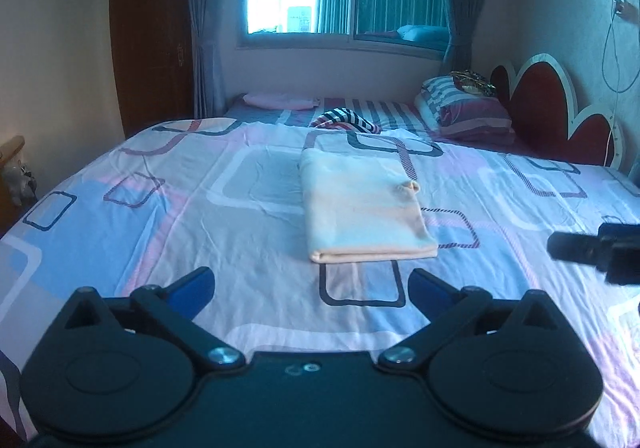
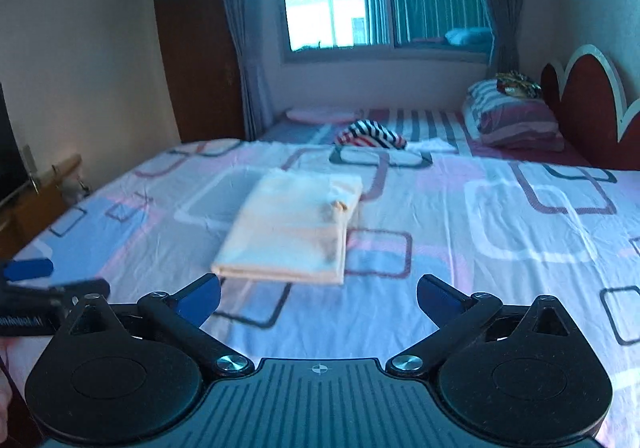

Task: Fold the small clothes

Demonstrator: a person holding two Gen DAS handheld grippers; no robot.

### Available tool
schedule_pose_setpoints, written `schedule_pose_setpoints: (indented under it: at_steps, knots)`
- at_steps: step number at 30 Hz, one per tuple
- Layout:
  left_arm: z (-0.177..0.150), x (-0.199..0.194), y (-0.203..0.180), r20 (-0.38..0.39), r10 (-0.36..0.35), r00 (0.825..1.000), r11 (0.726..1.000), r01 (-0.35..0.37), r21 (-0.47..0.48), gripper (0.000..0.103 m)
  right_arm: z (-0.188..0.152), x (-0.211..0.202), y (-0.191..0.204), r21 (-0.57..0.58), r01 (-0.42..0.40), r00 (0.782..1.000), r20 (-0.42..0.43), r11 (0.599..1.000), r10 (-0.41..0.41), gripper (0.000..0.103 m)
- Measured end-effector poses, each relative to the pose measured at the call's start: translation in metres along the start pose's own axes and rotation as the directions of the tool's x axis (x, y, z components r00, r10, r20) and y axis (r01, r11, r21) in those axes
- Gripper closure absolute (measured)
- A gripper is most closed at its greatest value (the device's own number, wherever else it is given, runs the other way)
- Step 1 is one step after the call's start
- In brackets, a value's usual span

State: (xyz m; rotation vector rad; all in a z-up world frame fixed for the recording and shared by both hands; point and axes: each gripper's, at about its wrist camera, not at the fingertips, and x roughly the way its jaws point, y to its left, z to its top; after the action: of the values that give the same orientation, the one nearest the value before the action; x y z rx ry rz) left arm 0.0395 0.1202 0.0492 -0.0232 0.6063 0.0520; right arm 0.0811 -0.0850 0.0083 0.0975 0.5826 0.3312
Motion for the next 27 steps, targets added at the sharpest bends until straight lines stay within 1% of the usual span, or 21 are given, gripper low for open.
schedule_pose_setpoints:
  at_steps: [2, 7, 9, 18, 27]
  knots:
    - [-0.004, -0.005, -0.002, 0.004, 0.017, 1.0, 1.0, -0.017, 0.003, 0.001, -0.003, -0.002, 0.001, 0.011, -0.004, 1.0, -0.006, 1.0, 0.004, 0.0]
    - [-0.009, -0.014, -0.005, 0.004, 0.018, 1.0, 1.0, -0.018, -0.006, 0.0, -0.011, -0.014, 0.001, 0.028, -0.014, 0.999, -0.045, 1.0, 0.015, 0.0]
    - [-0.009, -0.015, -0.005, 0.004, 0.024, 1.0, 1.0, -0.024, -0.006, 0.001, -0.012, -0.017, 0.003, 0.025, -0.019, 0.999, -0.045, 1.0, 0.02, 0.0]
    - [-0.01, -0.025, -0.011, 0.014, 0.01, 1.0, 1.0, -0.01, -0.003, 0.001, -0.019, -0.029, 0.006, 0.01, -0.015, 0.998, -0.053, 1.0, 0.016, 0.0]
    - [-0.005, -0.033, -0.019, 0.043, 0.012, 0.999, 1.0, -0.013, 0.013, 0.001, -0.018, -0.044, 0.001, 0.002, -0.012, 1.0, -0.026, 1.0, 0.012, 0.0]
